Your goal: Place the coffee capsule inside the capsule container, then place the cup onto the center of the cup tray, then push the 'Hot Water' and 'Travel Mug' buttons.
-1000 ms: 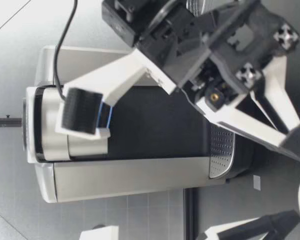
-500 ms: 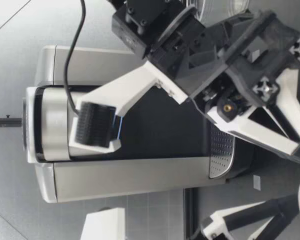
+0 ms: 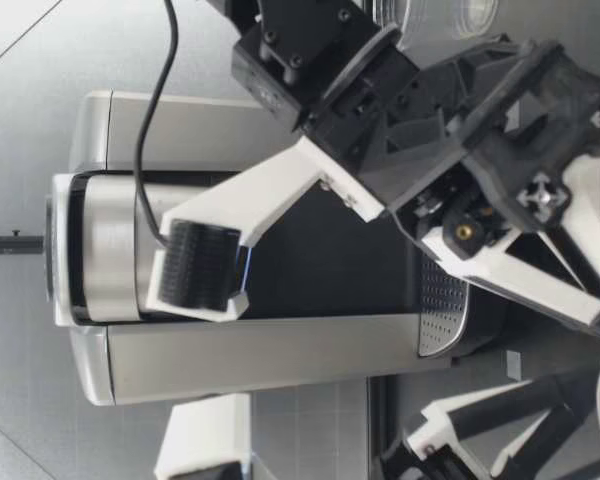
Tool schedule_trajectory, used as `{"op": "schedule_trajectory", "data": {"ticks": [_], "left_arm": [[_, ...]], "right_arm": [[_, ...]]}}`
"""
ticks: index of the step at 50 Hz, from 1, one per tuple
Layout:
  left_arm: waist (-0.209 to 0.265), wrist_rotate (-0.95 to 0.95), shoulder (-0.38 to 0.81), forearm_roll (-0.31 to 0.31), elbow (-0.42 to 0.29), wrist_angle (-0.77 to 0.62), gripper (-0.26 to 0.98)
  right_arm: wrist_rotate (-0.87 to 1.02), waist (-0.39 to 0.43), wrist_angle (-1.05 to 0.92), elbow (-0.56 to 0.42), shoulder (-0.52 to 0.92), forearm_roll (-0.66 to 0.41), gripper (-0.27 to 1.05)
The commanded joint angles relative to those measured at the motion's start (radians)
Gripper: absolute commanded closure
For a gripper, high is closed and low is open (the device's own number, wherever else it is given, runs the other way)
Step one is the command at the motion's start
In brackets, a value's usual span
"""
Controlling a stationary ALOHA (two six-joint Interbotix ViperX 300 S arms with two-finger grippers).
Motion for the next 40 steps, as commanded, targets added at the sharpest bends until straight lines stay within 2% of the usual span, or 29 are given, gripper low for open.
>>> {"op": "schedule_trajectory", "data": {"ticks": [1,19,32,40], "left_arm": [[0.003,0.002,-0.009,0.002,-0.021,0.000,-0.03],[0.003,0.003,-0.003,0.000,-0.029,0.026,0.05],[0.002,0.003,-0.012,0.000,-0.031,0.026,0.23],[0.002,-0.009,-0.028,0.000,-0.023,0.028,0.24]], "right_arm": [[-0.002,0.003,-0.003,-0.021,-0.017,0.000,0.75],[-0.002,0.005,-0.003,-0.021,-0.021,-0.002,0.75],[-0.002,0.005,0.000,-0.021,-0.020,-0.002,0.75],[0.003,0.003,0.017,-0.012,-0.044,-0.002,0.75]]}}
